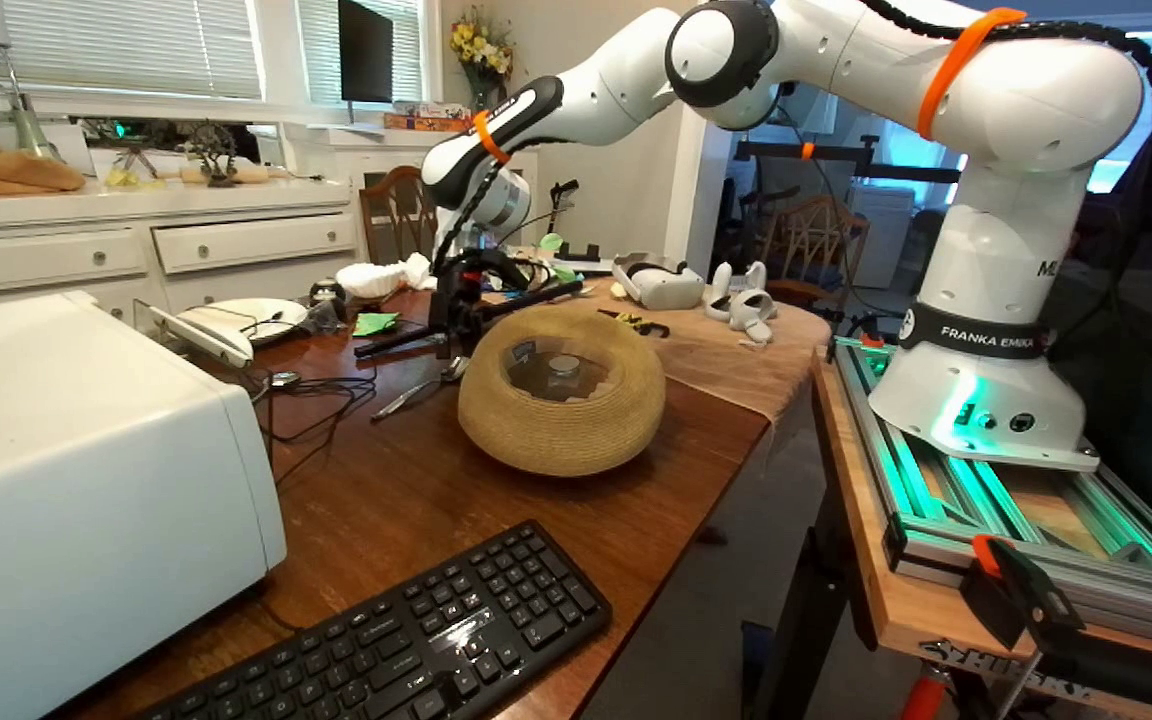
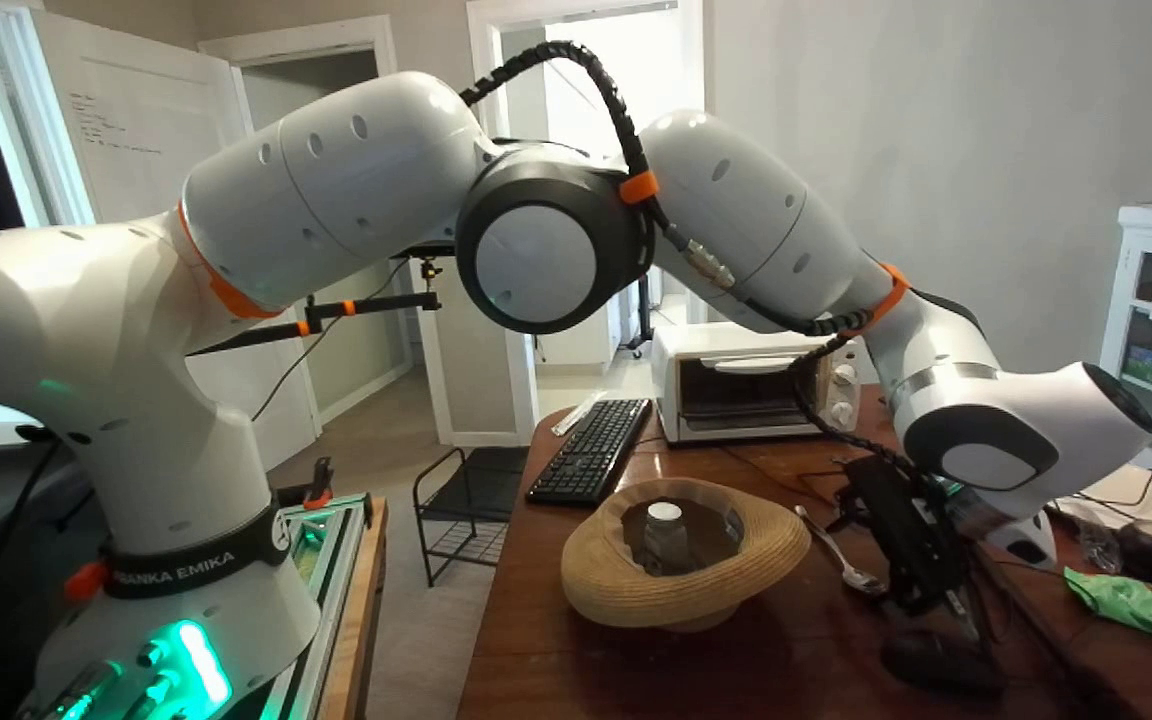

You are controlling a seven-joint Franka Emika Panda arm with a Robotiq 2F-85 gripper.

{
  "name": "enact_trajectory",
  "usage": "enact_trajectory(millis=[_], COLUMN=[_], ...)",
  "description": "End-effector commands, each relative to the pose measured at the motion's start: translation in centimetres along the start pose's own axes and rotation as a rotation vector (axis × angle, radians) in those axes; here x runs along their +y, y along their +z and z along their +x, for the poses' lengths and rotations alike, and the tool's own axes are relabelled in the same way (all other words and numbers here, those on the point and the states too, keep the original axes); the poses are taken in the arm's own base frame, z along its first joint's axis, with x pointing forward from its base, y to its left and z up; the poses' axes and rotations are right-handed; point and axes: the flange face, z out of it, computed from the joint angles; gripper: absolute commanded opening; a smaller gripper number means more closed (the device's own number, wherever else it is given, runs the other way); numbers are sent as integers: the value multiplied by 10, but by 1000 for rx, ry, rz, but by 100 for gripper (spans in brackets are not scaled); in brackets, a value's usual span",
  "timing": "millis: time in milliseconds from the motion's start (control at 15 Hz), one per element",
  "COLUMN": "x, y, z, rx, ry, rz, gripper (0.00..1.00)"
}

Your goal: Put the spoon into the microwave

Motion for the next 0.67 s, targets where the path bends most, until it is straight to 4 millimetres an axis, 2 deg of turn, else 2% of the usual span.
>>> enact_trajectory(millis=[0, 200, 333, 467, 600], x=[2, 3, 5, 7, 9], y=[9, 13, 14, 15, 18], z=[5, 6, 6, 6, 7], rx=[24, 35, 44, 51, 56], ry=[-12, -4, 4, 7, 10], rz=[79, 112, 129, 146, 157], gripper=[92, 92, 87, 59, 42])
